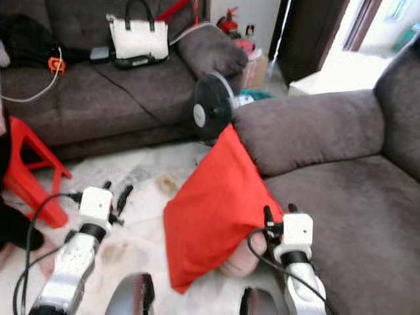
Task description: Move the pillow to the sofa from floor
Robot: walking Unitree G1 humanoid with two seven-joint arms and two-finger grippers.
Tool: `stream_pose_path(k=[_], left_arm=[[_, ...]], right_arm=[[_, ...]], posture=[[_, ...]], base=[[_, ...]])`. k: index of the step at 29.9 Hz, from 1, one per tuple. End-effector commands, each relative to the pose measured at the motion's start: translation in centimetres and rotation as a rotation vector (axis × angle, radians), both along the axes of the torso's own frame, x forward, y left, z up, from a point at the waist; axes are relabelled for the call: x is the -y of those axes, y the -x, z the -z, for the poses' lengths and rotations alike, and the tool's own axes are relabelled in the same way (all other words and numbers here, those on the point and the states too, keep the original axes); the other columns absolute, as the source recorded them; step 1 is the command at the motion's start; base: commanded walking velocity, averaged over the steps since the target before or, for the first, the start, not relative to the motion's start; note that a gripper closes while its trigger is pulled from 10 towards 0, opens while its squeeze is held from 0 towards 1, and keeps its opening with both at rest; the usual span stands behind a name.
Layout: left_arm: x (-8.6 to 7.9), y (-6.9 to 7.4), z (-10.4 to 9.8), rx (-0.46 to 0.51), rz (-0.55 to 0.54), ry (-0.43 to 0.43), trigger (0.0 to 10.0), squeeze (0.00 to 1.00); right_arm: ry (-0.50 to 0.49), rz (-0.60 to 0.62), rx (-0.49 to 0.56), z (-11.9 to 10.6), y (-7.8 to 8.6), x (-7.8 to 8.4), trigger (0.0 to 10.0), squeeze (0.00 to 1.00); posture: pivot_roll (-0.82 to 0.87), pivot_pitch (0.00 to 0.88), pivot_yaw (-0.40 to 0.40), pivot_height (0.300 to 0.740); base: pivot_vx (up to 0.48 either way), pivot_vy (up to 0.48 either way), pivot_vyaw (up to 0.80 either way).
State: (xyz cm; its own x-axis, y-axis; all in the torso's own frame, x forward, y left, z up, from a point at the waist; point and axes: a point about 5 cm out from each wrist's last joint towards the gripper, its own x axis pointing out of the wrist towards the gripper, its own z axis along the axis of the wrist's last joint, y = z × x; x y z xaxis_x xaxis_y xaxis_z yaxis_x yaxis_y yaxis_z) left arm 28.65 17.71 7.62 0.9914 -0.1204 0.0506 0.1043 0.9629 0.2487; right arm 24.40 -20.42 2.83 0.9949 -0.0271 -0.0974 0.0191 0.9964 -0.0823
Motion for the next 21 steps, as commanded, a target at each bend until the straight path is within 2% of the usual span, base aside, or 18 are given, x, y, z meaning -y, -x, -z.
stream_pose_path(k=[1,21], left_arm=[[-0.10,0.09,0.45,-0.027,-0.002,0.006,10.0,0.00],[0.15,0.00,0.50,-0.040,0.018,0.009,10.0,0.00]], right_arm=[[-0.008,0.008,0.001,-0.04,0.00,0.20,10.0,0.00],[-0.022,0.011,-0.009,0.18,-0.04,0.04,10.0,0.00]], posture=[[0.06,0.000,-0.032,0.552],[0.07,0.000,-0.025,0.552]], base=[[0.000,0.000,0.00],[0.000,0.000,0.00]])
